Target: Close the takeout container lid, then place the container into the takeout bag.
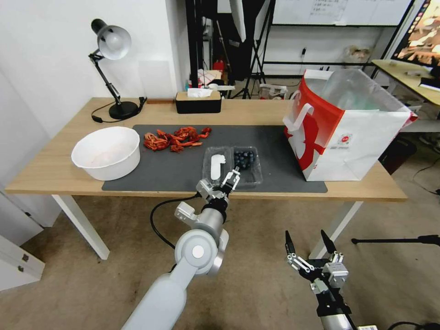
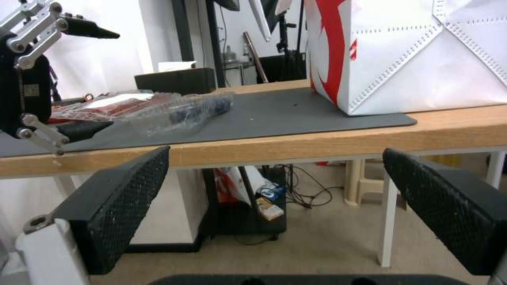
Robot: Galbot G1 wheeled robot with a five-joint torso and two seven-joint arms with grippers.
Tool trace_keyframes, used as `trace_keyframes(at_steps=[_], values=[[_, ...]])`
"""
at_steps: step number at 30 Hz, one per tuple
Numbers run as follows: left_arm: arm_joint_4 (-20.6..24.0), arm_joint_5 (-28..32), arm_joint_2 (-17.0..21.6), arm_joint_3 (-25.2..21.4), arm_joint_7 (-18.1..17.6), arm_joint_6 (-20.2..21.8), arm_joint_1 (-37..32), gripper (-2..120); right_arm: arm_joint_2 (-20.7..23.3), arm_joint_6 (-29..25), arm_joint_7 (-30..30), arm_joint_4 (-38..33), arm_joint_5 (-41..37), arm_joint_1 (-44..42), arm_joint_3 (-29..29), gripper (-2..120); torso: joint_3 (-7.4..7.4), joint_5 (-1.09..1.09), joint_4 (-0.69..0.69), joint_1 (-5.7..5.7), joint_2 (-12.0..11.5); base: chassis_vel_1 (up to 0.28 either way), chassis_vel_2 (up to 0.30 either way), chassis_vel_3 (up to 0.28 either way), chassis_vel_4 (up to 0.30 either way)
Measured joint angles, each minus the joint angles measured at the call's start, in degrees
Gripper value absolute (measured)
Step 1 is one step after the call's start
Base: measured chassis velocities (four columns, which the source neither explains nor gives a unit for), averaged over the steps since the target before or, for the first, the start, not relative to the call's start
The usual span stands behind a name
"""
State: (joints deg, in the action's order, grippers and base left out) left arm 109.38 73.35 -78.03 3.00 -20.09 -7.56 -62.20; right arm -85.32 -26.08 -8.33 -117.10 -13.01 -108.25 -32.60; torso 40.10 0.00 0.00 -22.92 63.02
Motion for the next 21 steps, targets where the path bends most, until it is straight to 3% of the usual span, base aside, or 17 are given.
trace_keyframes(at_steps=[9,21], values=[[-3.10,-15.23,1.04,1.60,4.46,-3.21,-0.72,100,-0.19,-0.19,-0.04,-0.18,0.38,-0.35,0.14,100,0.00,0.00,0.00,0.00,0.00,0.000,0.000,0.000,0.000],[-5.14,-25.02,2.19,2.43,9.94,-5.62,-1.57,100,-0.18,-0.21,-0.04,-0.40,0.66,-0.48,0.25,100,0.00,0.00,0.00,0.00,0.00,0.000,0.000,0.000,0.000]])
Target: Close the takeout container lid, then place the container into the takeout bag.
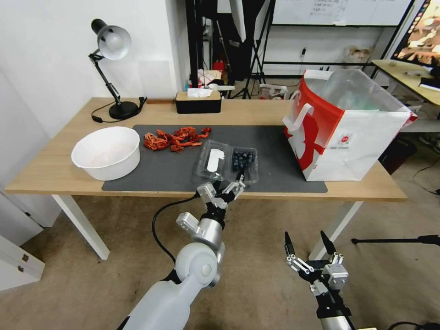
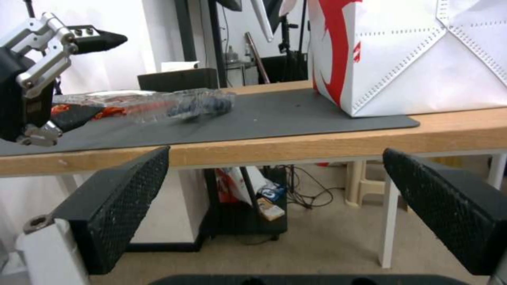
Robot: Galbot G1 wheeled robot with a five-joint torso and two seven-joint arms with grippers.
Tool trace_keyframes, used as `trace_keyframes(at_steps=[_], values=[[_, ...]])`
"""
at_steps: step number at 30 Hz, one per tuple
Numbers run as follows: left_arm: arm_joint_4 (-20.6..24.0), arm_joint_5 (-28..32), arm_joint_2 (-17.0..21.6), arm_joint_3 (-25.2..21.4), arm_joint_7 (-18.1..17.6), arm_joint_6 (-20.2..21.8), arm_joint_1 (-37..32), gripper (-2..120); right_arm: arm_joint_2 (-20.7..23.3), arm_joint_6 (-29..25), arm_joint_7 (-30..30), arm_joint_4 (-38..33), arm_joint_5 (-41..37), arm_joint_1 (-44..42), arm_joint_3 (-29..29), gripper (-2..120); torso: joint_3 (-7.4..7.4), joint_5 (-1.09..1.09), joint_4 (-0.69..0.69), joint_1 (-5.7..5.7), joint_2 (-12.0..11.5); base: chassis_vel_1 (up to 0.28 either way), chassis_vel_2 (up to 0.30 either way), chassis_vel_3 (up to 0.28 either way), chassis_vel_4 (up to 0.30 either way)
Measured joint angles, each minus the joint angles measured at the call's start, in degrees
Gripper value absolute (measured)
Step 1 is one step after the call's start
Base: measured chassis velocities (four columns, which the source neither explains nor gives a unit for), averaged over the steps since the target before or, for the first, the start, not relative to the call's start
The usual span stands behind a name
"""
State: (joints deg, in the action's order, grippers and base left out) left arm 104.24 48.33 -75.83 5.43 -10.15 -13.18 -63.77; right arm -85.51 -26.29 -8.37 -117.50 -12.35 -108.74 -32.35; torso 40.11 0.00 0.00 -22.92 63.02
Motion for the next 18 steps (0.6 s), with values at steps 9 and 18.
trace_keyframes(at_steps=[9,18], values=[[-1.52,-4.16,0.47,-0.01,2.93,-1.41,0.16,100,-0.01,0.00,0.02,0.02,0.18,0.02,0.14,100,0.00,0.00,0.00,0.00,0.00,0.000,0.000,0.000,0.000],[-2.94,-8.30,0.91,-0.22,4.76,-2.61,0.14,100,-0.05,-0.03,0.07,0.21,0.20,0.17,0.24,100,0.00,0.00,0.00,0.00,0.00,0.000,0.000,0.000,0.000]])
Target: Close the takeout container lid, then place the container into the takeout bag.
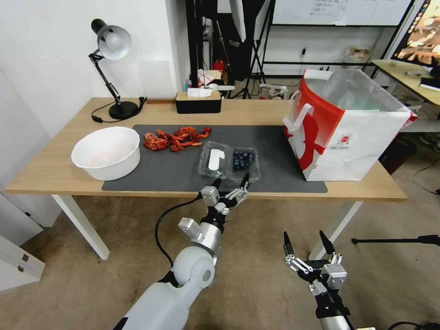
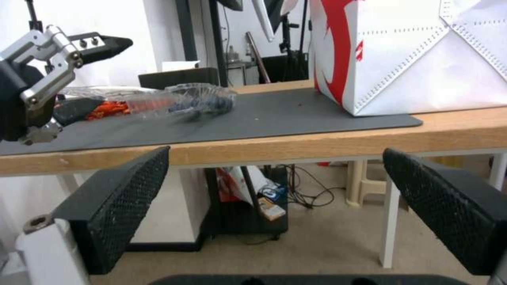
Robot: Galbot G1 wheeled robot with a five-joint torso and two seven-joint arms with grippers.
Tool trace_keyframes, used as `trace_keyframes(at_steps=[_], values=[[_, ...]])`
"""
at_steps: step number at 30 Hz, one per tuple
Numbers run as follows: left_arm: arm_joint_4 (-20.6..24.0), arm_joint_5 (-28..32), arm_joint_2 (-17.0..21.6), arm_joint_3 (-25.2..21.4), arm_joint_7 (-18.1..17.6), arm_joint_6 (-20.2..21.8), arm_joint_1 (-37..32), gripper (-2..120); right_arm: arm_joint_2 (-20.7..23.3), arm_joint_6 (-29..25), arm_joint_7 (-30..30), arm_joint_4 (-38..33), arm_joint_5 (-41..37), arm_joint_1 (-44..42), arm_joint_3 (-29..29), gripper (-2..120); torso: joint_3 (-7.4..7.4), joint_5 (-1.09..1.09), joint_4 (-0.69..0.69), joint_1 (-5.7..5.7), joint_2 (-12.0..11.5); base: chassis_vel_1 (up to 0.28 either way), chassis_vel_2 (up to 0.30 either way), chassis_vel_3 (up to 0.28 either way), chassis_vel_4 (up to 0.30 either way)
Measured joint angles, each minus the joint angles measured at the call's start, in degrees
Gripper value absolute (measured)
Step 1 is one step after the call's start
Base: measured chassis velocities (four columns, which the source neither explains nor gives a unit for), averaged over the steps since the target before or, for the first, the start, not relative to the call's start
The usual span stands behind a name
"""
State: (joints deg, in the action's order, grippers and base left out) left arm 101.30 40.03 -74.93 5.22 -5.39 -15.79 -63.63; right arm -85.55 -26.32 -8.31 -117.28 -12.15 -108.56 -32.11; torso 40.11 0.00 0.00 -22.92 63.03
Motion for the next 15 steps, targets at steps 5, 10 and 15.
trace_keyframes(at_steps=[5,10,15], values=[[-0.88,-2.46,0.17,-0.25,0.76,-1.17,0.25,100,-0.03,-0.15,0.00,0.23,0.05,0.04,0.03,100,0.00,0.00,0.00,0.00,0.00,0.000,0.000,0.000,0.000],[-2.26,-7.12,0.57,-0.72,2.06,-3.03,0.54,100,-0.07,-0.20,0.00,0.34,0.08,0.10,0.06,100,0.00,0.00,0.00,0.00,0.00,0.000,0.000,0.000,0.000],[-2.70,-9.01,0.85,-0.98,2.79,-3.47,0.54,100,-0.07,-0.20,0.00,0.35,0.13,0.17,0.11,100,0.00,0.00,0.00,0.00,0.00,0.000,0.000,0.000,0.000]])
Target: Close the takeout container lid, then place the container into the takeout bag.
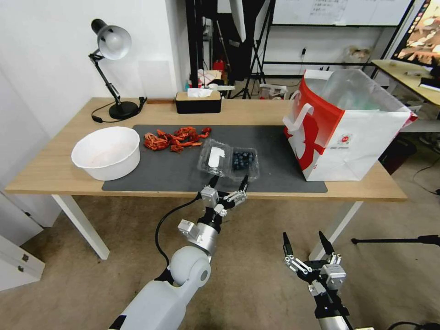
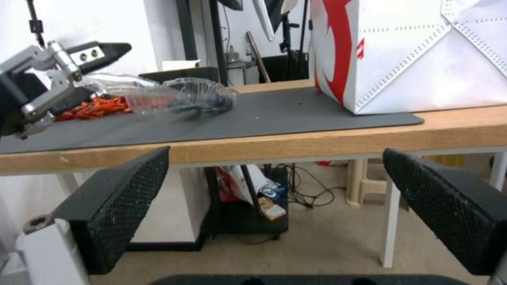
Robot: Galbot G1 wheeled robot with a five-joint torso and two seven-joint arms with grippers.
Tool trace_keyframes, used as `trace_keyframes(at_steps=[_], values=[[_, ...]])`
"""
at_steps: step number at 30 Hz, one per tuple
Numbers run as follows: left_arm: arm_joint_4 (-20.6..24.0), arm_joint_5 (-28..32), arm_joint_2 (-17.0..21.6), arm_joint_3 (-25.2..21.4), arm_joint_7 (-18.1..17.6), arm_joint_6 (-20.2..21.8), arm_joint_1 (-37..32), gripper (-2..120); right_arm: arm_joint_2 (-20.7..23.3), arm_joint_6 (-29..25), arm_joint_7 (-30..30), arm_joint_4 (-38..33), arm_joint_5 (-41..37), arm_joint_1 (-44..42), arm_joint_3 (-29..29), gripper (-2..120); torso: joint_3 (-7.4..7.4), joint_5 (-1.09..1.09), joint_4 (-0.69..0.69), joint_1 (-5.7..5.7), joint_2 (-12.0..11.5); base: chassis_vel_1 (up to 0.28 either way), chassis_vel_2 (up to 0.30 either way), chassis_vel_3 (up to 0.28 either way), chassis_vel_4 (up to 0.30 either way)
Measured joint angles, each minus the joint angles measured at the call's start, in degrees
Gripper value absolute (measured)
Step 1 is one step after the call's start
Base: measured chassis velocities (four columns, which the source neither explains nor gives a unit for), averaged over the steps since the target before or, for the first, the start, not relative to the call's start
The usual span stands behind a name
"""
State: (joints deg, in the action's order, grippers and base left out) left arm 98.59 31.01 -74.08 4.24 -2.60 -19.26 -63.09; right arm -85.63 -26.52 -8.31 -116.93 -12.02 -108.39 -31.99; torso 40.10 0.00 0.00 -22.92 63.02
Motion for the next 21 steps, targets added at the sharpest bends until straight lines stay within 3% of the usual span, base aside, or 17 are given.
trace_keyframes(at_steps=[21], values=[[-0.65,-2.71,1.15,-1.53,2.97,-1.54,0.51,100,-0.26,0.00,0.14,-0.04,0.45,0.05,0.21,100,0.00,0.00,0.00,0.00,0.00,0.000,0.000,0.000,0.000]])
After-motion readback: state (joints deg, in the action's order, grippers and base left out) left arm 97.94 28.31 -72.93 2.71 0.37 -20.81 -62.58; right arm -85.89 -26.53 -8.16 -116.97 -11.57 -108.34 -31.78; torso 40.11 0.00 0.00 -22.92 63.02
